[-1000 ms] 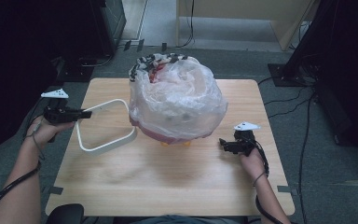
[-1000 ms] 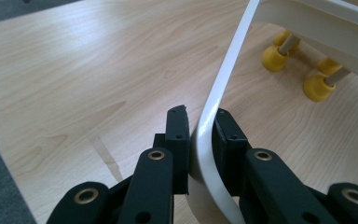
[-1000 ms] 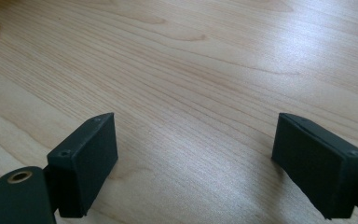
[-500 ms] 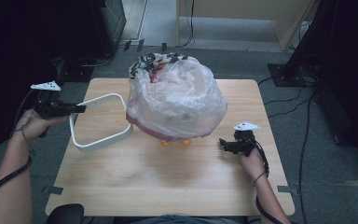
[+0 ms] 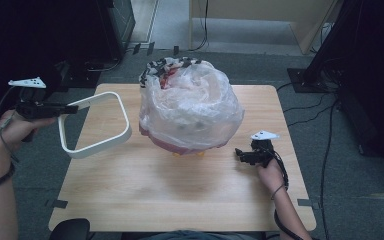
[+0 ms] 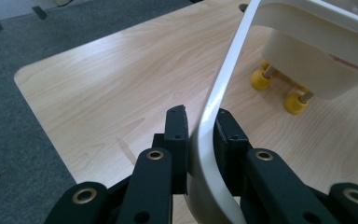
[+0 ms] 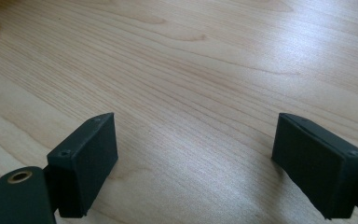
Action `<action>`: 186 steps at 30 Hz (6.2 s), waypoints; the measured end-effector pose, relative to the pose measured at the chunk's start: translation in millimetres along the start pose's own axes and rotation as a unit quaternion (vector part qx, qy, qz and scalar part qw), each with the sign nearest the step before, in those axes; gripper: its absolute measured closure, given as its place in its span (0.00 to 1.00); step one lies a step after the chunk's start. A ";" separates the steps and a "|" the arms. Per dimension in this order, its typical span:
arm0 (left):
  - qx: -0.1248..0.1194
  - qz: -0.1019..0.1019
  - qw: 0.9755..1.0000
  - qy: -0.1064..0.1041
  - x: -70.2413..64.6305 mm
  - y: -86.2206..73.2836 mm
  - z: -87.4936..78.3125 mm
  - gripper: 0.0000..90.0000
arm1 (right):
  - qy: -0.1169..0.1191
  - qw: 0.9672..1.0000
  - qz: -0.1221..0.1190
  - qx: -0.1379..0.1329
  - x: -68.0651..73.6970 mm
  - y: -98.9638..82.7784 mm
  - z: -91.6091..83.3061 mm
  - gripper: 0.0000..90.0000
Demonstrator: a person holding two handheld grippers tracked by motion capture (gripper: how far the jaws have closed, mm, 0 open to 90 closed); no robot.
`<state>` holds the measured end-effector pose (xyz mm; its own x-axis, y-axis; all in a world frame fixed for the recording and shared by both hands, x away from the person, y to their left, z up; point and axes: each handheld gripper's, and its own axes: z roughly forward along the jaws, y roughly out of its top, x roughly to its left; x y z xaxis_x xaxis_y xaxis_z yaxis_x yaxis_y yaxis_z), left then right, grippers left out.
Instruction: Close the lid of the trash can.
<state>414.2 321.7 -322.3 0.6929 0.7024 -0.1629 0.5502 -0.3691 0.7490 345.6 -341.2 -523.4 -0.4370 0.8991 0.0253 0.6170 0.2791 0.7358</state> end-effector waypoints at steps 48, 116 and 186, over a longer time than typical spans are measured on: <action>-0.017 0.046 0.998 -0.036 -74.2 165.9 -1.9 0.87 | 0.000 1.000 0.000 0.000 0.0 0.0 0.0 0.15; 0.021 0.126 0.989 -0.074 -148.7 222.8 130.1 0.88 | -0.002 1.000 0.000 0.000 0.3 -0.1 -0.2 0.15; -0.062 0.100 0.991 -0.063 -117.2 198.4 66.5 0.41 | -0.002 1.000 0.000 0.000 0.1 0.1 -0.1 0.15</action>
<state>473.2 125.7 -197.3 0.8388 0.5391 -0.0764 0.3408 -0.4104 0.8458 345.5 -341.0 -523.3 -0.4344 0.9004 0.0238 0.6177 0.2785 0.7355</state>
